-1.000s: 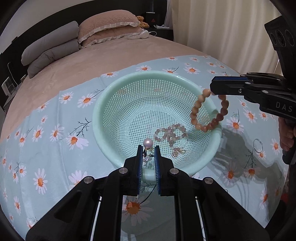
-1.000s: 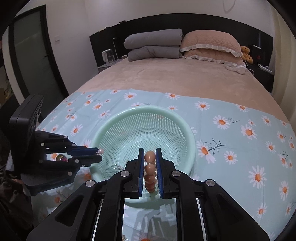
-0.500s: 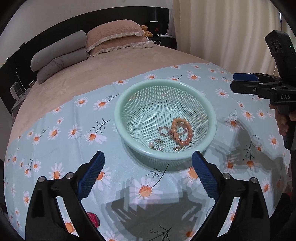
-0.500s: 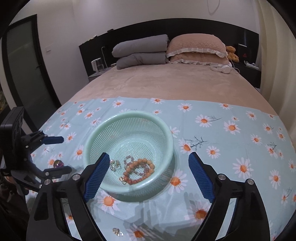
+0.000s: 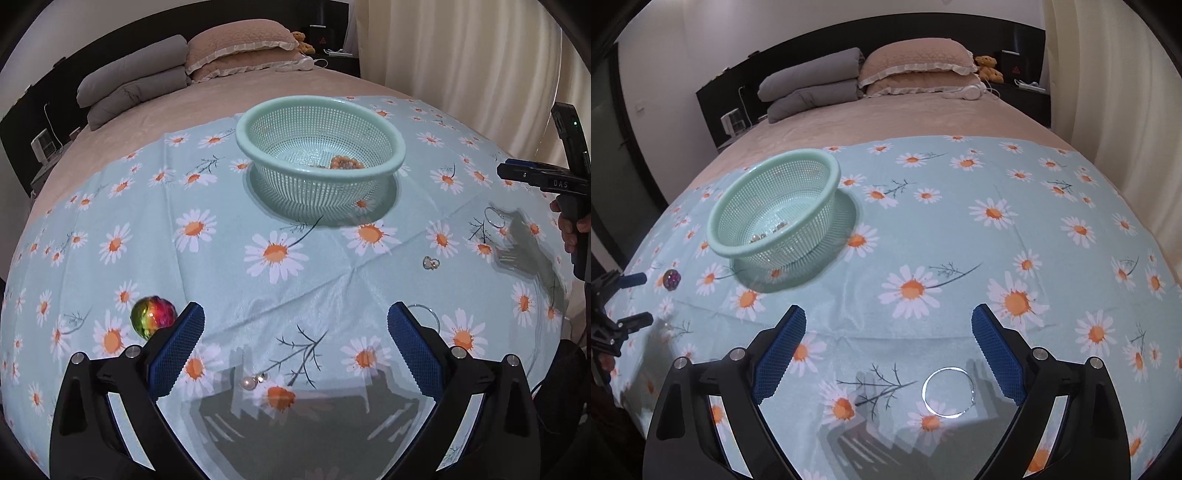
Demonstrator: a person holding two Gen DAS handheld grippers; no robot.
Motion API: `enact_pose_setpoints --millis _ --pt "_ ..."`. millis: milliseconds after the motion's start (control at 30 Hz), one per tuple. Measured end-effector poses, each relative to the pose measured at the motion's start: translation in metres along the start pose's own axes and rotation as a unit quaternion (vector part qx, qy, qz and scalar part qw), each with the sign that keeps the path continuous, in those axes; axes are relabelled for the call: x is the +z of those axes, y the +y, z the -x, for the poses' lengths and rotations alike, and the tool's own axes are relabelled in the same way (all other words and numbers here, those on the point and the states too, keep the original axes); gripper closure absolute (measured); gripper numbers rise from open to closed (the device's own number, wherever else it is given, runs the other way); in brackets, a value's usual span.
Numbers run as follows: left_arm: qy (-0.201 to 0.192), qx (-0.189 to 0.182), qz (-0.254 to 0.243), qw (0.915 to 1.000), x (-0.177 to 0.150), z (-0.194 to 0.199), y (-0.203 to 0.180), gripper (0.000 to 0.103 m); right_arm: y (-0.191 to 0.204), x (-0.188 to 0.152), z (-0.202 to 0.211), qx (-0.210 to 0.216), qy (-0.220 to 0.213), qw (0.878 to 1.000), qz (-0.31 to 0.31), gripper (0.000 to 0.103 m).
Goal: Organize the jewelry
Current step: 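Grasp the second pearl earring with the left tool while the right tool approaches a silver hoop, then grasp the silver hoop bracelet with the right tool while the left tool holds the earring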
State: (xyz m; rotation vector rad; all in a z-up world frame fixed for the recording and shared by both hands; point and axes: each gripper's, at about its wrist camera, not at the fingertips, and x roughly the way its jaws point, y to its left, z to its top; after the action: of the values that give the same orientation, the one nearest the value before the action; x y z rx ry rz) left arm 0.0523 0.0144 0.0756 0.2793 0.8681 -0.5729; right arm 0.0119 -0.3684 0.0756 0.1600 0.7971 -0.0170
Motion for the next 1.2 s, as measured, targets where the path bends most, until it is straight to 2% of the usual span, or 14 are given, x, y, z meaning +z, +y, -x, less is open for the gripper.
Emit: enact_pose_setpoints --millis 167,300,400,500,600,667,733,767,833,967,1033,1067,1100,1200 --pt "-0.001 0.004 0.009 1.0 -0.028 -0.001 -0.005 0.006 -0.007 -0.011 0.005 -0.002 0.0 1.0 -0.009 0.016" --pt "0.008 0.008 0.029 0.9995 -0.039 -0.01 -0.001 0.006 -0.002 -0.024 -0.004 -0.022 0.012 1.0 0.008 0.016" --pt "0.018 0.015 0.038 0.999 -0.047 -0.023 0.002 0.006 -0.001 -0.043 -0.023 -0.056 0.036 0.998 0.018 0.016" --pt "0.037 0.017 0.049 0.998 -0.058 -0.041 0.005 0.005 -0.005 -0.067 -0.053 -0.086 0.086 0.992 0.02 0.017" --pt "0.019 0.015 0.04 0.9989 -0.063 -0.043 0.005 0.005 -0.005 -0.079 -0.051 -0.093 0.047 0.994 0.019 0.017" --pt "0.018 0.007 0.038 0.9991 -0.062 -0.044 0.007 0.006 -0.008 -0.078 -0.05 -0.099 0.043 0.994 0.009 0.025" --pt "0.017 0.007 0.04 0.999 -0.062 -0.044 0.007 0.01 -0.008 -0.076 -0.049 -0.098 0.041 0.994 0.009 0.045" --pt "0.017 0.007 0.039 0.9991 -0.062 -0.043 0.007 0.012 -0.008 -0.076 -0.049 -0.097 0.042 0.994 0.012 0.048" --pt "0.016 0.006 0.04 0.9991 -0.061 -0.041 0.007 0.027 -0.006 -0.076 -0.048 -0.094 0.04 0.995 0.018 0.063" --pt "0.017 -0.008 0.038 0.9991 -0.06 -0.038 0.003 0.051 -0.003 -0.078 -0.046 -0.093 0.035 0.995 0.017 0.064" --pt "0.02 -0.017 0.047 0.9985 -0.06 -0.036 0.006 0.076 -0.003 -0.077 -0.044 -0.092 0.033 0.995 0.015 0.068" --pt "0.023 -0.023 0.056 0.9979 -0.06 -0.036 0.009 0.083 -0.004 -0.077 -0.043 -0.088 0.034 0.995 0.013 0.074" --pt "0.026 -0.032 0.066 0.9969 -0.059 -0.036 0.012 0.092 -0.005 -0.077 -0.042 -0.083 0.035 0.996 0.01 0.096" --pt "0.027 -0.027 0.06 0.9975 -0.06 -0.036 0.008 0.092 -0.006 -0.077 -0.041 -0.077 0.036 0.996 0.004 0.096"
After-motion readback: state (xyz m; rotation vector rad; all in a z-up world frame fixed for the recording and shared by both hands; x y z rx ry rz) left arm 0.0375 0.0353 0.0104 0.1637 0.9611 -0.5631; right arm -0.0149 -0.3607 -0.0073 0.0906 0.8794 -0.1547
